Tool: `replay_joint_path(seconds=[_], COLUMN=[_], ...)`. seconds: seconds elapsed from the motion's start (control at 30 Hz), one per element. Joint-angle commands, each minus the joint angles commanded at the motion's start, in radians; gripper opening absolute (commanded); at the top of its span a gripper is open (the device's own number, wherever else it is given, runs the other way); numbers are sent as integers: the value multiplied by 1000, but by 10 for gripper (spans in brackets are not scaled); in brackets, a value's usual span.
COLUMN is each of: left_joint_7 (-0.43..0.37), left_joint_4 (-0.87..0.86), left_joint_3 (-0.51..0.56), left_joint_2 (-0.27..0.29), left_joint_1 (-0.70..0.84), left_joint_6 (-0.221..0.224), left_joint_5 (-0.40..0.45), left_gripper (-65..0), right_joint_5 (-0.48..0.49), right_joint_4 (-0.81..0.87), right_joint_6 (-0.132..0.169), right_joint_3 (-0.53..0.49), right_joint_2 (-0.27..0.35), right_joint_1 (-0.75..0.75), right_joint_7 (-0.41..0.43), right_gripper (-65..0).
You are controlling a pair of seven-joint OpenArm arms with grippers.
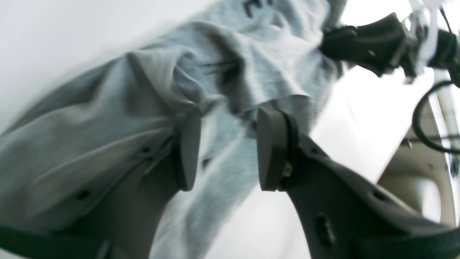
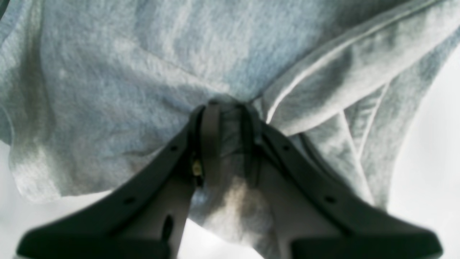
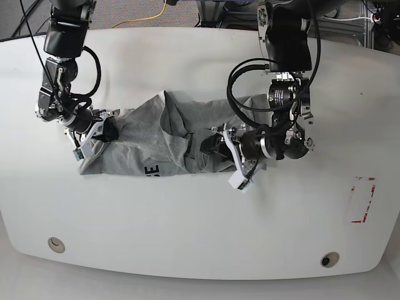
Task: Layout the t-shirt on the table in an organized manner, then fold the t-shirt properly
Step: 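Release the fold with the left gripper and regrasp the shirt edge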
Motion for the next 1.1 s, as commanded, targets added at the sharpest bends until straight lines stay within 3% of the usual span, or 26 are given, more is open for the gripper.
replay_joint_path(seconds=[0.17,0.33,0.53,0.63,0.87,1.1], left_joint_7=[2,2,-5,-12,-12,-12], left_joint_4=[86,135,147,137,114,37], left_joint_3=[-3,-18,-140,-195,-198,-198], left_joint_2=[-4,-98,-201,-231,-256,-236], left_joint_1=[6,11,28,38,63,66], left_joint_6=[0,0,5,5,5,5], left_joint_5=[-18,-18,-18,-17,-18,-18], left_gripper=[-399,-399,-399,-399,-393,-246], right_joint_5=[0,0,0,0,0,0], right_joint_4=[0,0,0,0,0,0], right_joint_6=[0,0,0,0,0,0], right_joint_3=[0,0,0,0,0,-2], right_joint_2=[-14,-20,-25,-26,-28,-28], right_joint_1=[3,3,3,3,3,3], right_joint_7=[0,0,0,0,0,0], right_gripper=[-541,-541,-541,-541,-541,-541])
